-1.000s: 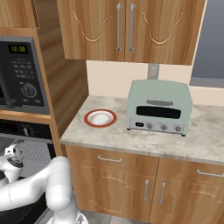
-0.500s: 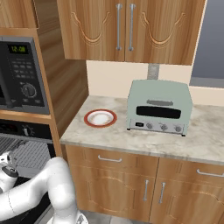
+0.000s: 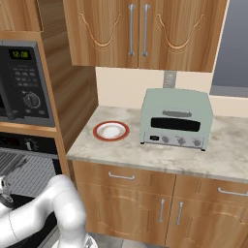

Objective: Take the fish from the oven and place it on the plate on the counter.

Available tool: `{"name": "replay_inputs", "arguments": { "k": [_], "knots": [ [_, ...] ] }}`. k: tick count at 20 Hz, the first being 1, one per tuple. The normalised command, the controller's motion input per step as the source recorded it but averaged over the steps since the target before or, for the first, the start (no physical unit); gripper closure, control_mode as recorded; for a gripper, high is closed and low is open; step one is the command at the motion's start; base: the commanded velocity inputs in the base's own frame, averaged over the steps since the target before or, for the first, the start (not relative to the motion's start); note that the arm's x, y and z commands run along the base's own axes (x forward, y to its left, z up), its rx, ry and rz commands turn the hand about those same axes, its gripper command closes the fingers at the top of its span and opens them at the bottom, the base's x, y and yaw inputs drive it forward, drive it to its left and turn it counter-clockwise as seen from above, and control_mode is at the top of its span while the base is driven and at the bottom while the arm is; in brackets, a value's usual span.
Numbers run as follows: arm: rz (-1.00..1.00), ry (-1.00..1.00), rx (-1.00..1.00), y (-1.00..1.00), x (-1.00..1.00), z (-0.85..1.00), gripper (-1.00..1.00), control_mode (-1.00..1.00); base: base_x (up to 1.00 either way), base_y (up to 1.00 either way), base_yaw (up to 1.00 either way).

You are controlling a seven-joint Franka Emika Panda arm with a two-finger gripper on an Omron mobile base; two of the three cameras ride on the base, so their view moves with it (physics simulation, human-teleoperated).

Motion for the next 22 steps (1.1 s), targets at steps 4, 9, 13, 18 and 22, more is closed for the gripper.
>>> {"name": "replay_inputs", "arguments": {
  "k": [4, 9, 13, 18, 22],
  "knots": [
    [0.13, 0.09, 0.00, 0.23, -0.96, -0.26, 1.00, -1.00, 0.00, 0.00, 0.00],
    [0.13, 0.08, 0.00, 0.22, -1.00, -0.25, 1.00, -1.00, 0.00, 0.00, 0.00],
    [0.10, 0.01, 0.00, 0.25, -1.00, -0.06, 1.00, -1.00, 0.00, 0.00, 0.00],
    [0.10, 0.00, 0.00, 0.19, -0.99, 0.04, 1.00, -1.00, 0.00, 0.00, 0.00],
    [0.05, -0.14, 0.00, 0.00, -0.55, 0.83, 1.00, -1.00, 0.00, 0.00, 0.00]
  ]
}}
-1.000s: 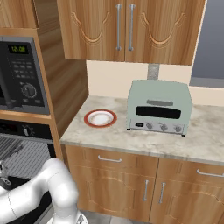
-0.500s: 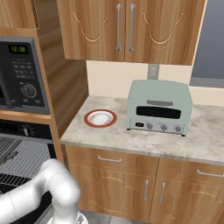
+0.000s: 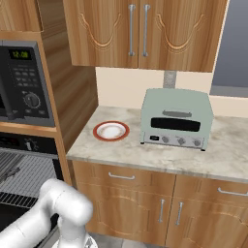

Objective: Take the fish from the oven and place it on the plate on the counter.

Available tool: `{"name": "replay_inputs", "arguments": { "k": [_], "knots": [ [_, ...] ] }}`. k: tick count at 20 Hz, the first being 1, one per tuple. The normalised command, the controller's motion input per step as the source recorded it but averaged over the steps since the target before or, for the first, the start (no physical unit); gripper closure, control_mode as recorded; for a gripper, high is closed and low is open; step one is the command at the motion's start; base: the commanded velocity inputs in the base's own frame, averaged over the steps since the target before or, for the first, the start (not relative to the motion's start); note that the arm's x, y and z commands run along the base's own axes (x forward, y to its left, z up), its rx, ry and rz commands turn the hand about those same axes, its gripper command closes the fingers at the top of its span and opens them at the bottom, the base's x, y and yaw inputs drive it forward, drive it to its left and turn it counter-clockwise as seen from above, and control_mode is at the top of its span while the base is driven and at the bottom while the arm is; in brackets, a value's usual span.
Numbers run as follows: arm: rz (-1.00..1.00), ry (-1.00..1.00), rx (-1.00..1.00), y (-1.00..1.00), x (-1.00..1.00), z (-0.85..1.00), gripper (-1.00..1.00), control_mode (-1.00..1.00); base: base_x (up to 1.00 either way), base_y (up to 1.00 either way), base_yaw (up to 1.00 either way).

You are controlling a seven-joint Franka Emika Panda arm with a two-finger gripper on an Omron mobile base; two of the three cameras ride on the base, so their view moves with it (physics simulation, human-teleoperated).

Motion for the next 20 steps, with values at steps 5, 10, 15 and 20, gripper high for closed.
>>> {"name": "replay_inputs", "arguments": {
  "k": [5, 10, 15, 20],
  "knots": [
    [0.00, -0.18, 0.00, 0.00, -0.40, 1.00, 1.00, -1.00, 0.00, 0.00, 0.00],
    [-0.11, -0.05, 0.03, -0.02, -0.15, 0.81, 1.00, -1.00, 0.00, 0.00, 0.00],
    [-0.35, 0.26, 0.09, 0.00, -0.01, 0.34, 1.00, -1.00, 0.00, 0.00, 0.00],
    [-0.40, 0.51, 0.05, -0.02, -0.16, 0.44, 1.00, -1.00, 0.00, 0.00, 0.00]
  ]
}}
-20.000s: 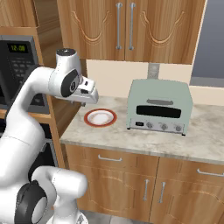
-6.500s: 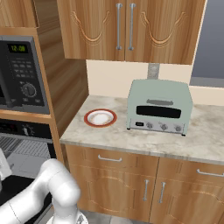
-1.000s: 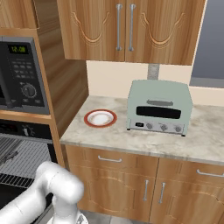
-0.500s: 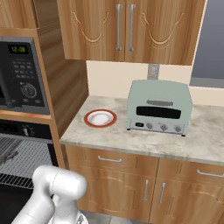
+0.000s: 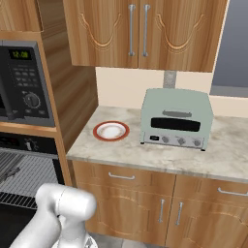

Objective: Take the fish from the oven and place it on the plate on the counter.

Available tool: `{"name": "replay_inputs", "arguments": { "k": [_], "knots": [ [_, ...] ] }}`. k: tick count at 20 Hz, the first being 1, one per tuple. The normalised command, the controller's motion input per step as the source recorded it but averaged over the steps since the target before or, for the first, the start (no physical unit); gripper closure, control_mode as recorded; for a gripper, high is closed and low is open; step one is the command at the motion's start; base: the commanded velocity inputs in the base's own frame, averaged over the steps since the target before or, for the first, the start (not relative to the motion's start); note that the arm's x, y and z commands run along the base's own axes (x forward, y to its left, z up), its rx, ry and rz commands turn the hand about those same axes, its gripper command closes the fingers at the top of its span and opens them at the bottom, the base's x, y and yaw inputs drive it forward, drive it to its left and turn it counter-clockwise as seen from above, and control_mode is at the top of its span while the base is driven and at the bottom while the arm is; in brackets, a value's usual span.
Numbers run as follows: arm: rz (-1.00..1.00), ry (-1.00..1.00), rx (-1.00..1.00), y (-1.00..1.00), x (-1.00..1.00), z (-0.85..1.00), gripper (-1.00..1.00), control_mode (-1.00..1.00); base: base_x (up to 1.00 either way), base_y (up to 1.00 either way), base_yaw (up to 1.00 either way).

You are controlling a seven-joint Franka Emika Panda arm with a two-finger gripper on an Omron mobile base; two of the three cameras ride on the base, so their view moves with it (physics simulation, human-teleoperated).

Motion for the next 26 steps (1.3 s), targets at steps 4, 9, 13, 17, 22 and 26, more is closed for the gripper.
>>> {"name": "replay_inputs", "arguments": {
  "k": [4, 9, 13, 17, 22, 26],
  "knots": [
    [-0.26, 0.53, 0.00, 0.00, -0.35, 0.51, 1.00, -1.00, 0.00, 0.00, 0.00],
    [-0.26, -0.03, 0.22, -0.17, -0.10, 0.06, 1.00, -1.00, 0.00, 0.00, 0.00],
    [-0.34, -0.03, 0.32, -0.27, -0.08, 0.13, 1.00, -1.00, 0.00, 0.00, 0.00],
    [-0.41, 0.00, 0.28, -0.09, -0.18, 0.24, 1.00, -1.00, 0.00, 0.00, 0.00],
    [-0.42, 0.12, 0.31, 0.00, -0.17, 0.44, 1.00, -1.00, 0.00, 0.00, 0.00],
    [-0.39, 0.40, 0.32, -0.06, -0.04, 0.44, 1.00, -1.00, 0.00, 0.00, 0.00]
  ]
}}
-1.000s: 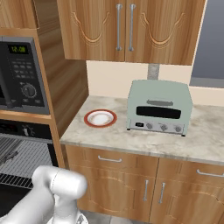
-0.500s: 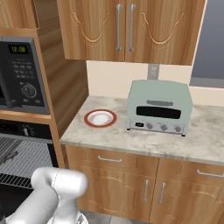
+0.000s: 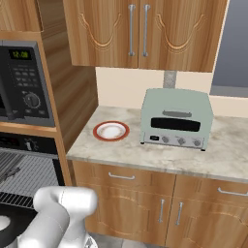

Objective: Take the fish from the oven and place it on the plate on the counter.

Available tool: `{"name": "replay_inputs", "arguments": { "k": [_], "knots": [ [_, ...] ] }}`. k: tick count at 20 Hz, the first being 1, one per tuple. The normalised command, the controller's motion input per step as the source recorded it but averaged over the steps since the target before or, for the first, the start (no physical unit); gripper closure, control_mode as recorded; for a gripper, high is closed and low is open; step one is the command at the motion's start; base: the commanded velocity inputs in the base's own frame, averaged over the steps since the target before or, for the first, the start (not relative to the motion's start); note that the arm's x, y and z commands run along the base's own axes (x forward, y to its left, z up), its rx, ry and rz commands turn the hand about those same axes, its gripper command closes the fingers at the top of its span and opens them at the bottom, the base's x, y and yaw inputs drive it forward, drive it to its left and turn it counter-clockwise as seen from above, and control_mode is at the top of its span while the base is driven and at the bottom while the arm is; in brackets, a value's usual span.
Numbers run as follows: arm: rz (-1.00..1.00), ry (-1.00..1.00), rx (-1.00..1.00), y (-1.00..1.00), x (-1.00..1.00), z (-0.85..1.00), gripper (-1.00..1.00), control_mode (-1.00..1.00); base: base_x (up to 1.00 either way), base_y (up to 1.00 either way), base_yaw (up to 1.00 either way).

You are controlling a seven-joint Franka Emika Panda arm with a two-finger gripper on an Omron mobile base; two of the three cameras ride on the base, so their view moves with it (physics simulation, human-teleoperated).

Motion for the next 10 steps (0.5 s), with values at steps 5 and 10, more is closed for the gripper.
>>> {"name": "replay_inputs", "arguments": {
  "k": [5, 10],
  "knots": [
    [-0.31, 0.48, 0.32, -0.21, 0.02, 0.21, 1.00, -1.00, 0.00, 0.00, 0.00],
    [-0.08, 0.17, 0.13, -0.19, 0.01, 0.01, -1.00, -1.00, 0.00, 0.00, 0.00]
  ]
}}
